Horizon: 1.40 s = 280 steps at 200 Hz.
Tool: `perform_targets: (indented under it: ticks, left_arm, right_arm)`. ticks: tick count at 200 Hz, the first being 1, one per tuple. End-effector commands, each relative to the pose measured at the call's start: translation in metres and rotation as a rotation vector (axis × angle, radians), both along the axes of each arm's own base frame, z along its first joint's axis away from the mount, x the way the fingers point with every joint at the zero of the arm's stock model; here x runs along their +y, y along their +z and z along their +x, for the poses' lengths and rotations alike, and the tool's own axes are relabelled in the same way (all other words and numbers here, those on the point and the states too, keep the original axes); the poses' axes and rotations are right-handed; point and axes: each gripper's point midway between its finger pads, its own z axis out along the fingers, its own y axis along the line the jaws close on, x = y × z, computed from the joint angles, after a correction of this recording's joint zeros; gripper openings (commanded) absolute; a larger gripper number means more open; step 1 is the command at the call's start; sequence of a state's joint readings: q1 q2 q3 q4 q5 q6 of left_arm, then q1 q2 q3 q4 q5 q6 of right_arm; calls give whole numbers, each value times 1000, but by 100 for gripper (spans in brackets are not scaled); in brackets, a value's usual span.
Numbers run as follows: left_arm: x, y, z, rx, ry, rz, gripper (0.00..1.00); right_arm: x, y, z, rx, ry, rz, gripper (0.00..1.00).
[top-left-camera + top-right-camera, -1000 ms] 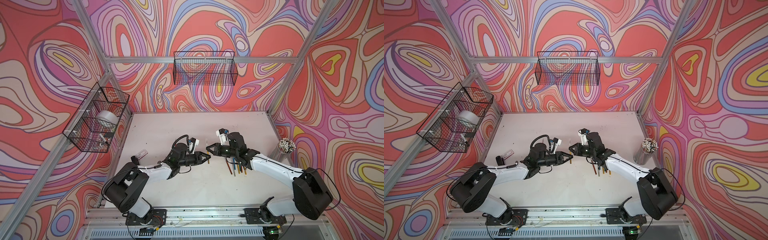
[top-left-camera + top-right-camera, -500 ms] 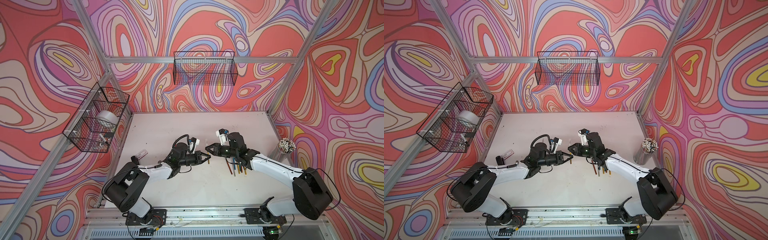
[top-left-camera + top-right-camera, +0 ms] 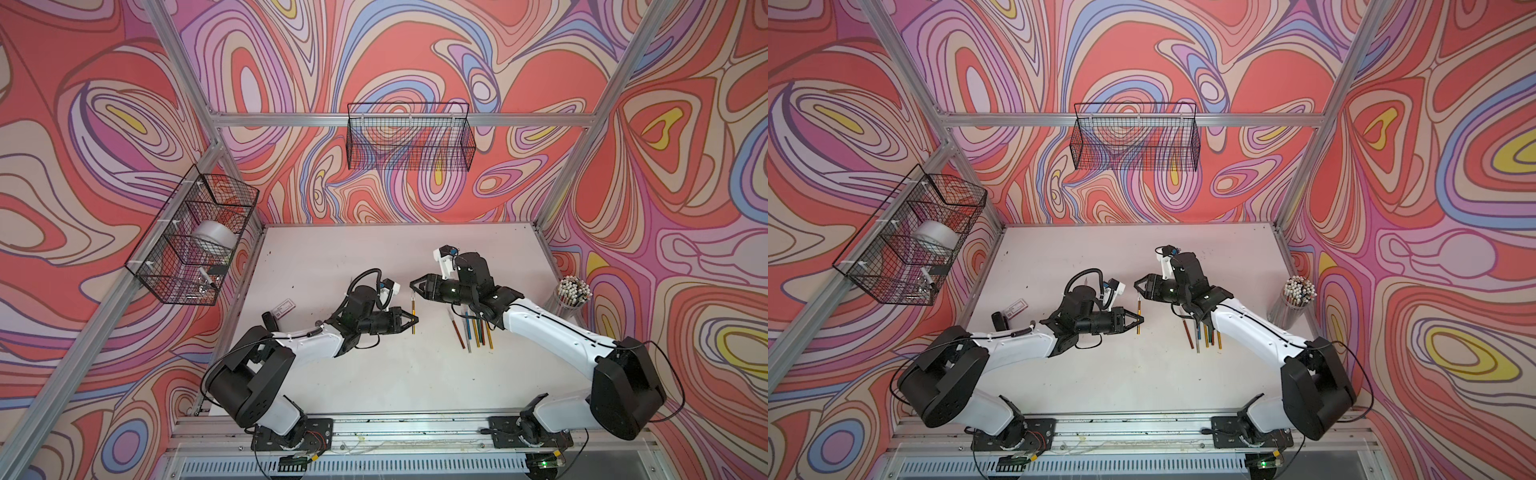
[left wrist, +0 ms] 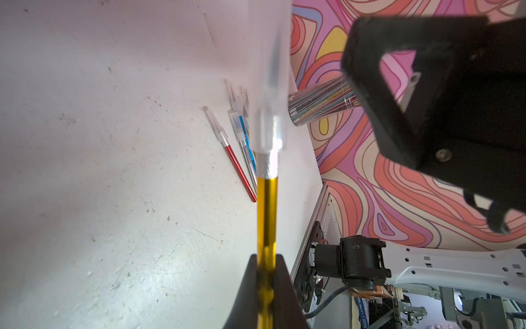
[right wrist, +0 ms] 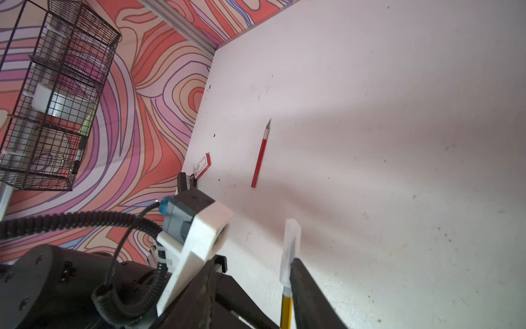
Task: Remove protective caps from carving knives
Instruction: Pick up the carving knife from the center of the board, then remove the protective sleeve from the carving knife.
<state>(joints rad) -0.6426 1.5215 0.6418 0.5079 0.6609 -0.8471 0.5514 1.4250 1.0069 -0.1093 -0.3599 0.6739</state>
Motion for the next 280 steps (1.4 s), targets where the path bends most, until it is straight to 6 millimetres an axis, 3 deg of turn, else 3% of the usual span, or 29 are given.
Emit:
perform_targets:
  ticks: [1, 95, 161, 280]
  left_arm:
    - [-3, 11, -5, -48, -33, -5, 0]
    - [-14, 14, -7, -67, -58, -14, 0]
    - [-18, 15, -10, -72, -71, -9, 0]
    - [-22, 13, -10, -52, -82, 14, 0]
  right_arm:
    - [1, -10, 6, 39, -17, -45, 42]
    - [6, -38, 12, 118, -14, -89, 34]
    - [5, -46, 15, 128, -26, -102, 20]
    - [-13, -40, 18, 53, -97, -146, 9]
